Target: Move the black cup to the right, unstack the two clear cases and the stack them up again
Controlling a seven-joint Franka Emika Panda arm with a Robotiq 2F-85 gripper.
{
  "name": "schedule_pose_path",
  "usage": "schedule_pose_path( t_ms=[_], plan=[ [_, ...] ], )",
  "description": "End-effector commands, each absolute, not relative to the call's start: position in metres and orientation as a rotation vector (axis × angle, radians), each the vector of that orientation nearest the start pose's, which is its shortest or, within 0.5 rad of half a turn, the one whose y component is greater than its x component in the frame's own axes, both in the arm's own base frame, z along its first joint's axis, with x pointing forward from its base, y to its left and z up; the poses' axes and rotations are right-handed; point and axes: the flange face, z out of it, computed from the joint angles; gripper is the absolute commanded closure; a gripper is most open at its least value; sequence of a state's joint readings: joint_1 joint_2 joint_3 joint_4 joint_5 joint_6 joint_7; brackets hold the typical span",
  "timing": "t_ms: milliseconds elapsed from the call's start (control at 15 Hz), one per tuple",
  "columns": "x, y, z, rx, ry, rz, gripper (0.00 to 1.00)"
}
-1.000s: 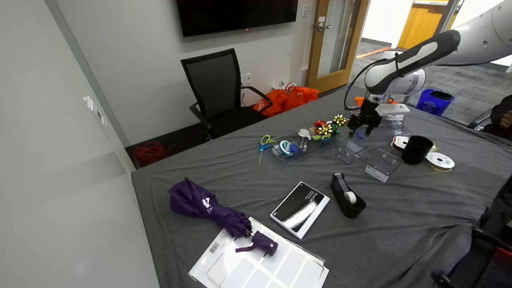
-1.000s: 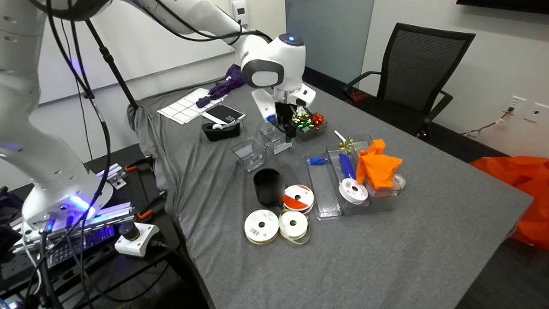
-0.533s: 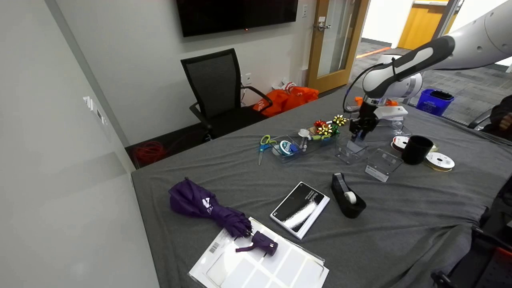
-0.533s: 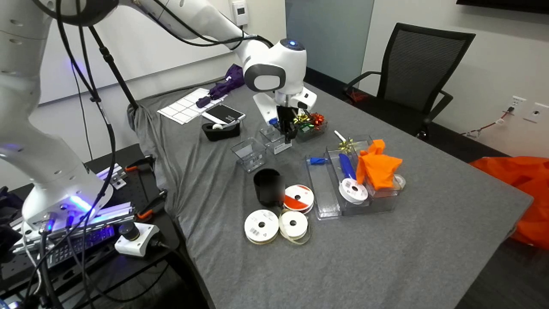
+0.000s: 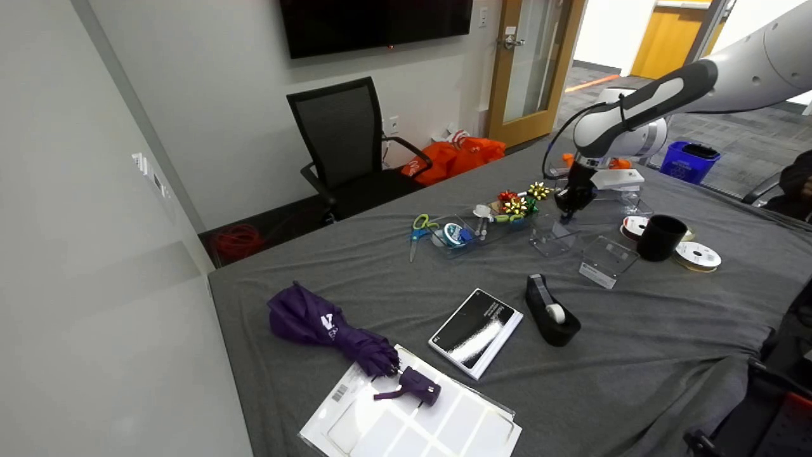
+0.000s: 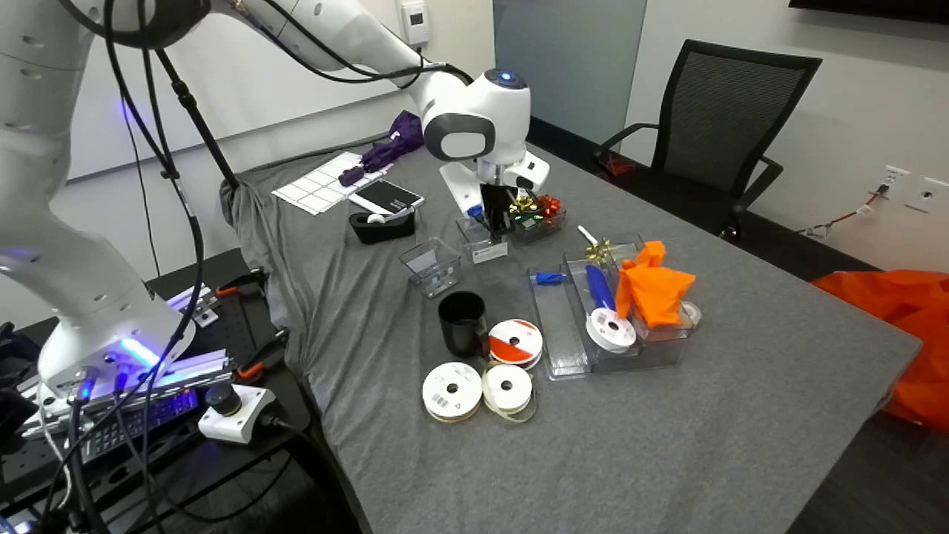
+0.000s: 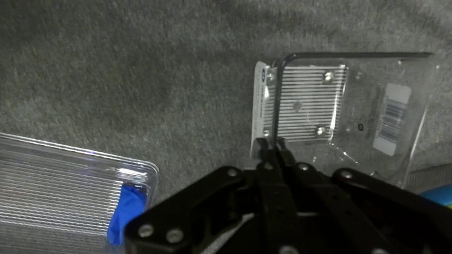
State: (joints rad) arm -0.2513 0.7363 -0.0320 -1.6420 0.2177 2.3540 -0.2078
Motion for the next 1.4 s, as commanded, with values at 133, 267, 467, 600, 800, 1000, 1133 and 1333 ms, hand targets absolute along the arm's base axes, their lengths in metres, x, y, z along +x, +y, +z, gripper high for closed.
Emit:
schedule_pose_path(
  t_ms=[133, 267, 467, 600, 800, 1000, 1133, 1333],
  plan=[
    [0.648, -0.188, 0.192, -2.983, 0.3, -0.005, 0.99],
    [0.641, -0.188, 0.2, -2.975, 0.267, 0.001, 0.99],
    [0.623, -0.19, 0.213, -2.961, 0.177, -0.003, 0.99],
    [0.611, -0.19, 0.223, -2.945, 0.129, -0.013, 0.99],
    [0.594, -0.187, 0.242, -2.89, 0.075, -0.052, 0.99],
    [0.578, -0.182, 0.262, -2.814, 0.016, -0.109, 0.99],
    [0.568, -0.18, 0.274, -2.769, -0.024, -0.139, 0.99],
    [0.553, -0.179, 0.287, -2.722, -0.081, -0.154, 0.99]
  ],
)
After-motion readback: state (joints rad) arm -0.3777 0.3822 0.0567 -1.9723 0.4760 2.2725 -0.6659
